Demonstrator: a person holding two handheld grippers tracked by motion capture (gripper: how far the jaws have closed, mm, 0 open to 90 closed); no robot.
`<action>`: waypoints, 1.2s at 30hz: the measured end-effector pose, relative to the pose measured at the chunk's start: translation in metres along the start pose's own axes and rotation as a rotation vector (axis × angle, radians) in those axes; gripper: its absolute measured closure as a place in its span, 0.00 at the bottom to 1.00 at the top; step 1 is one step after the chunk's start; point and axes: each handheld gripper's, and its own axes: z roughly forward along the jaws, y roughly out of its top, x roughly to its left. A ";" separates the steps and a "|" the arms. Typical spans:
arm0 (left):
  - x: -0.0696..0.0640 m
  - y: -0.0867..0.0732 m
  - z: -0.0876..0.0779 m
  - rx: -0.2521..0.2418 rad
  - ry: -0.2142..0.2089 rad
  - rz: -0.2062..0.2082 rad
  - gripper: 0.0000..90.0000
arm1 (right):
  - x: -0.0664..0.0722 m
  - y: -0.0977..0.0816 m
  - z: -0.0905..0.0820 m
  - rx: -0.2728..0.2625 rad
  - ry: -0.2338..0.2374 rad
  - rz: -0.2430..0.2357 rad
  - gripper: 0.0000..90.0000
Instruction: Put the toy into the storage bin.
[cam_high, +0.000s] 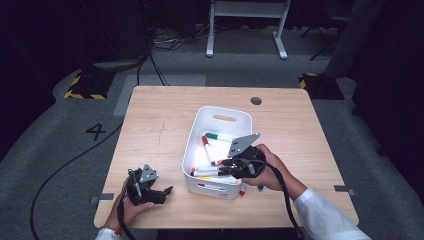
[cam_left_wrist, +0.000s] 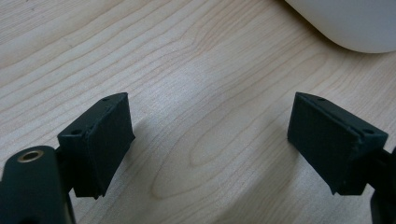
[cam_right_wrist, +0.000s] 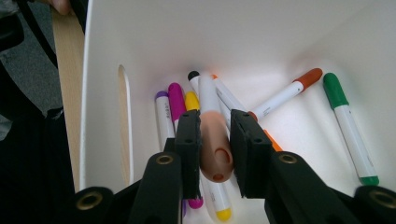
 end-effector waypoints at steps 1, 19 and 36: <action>0.000 0.000 0.000 0.000 0.000 0.000 0.16 | 0.000 0.000 0.000 0.001 -0.006 0.001 0.80; 0.000 0.000 0.000 0.001 0.003 0.003 0.16 | -0.008 -0.025 -0.037 -0.104 -0.076 0.069 0.59; 0.000 0.000 0.000 0.001 0.001 0.001 0.16 | -0.009 -0.098 -0.070 -0.186 -0.194 0.193 0.48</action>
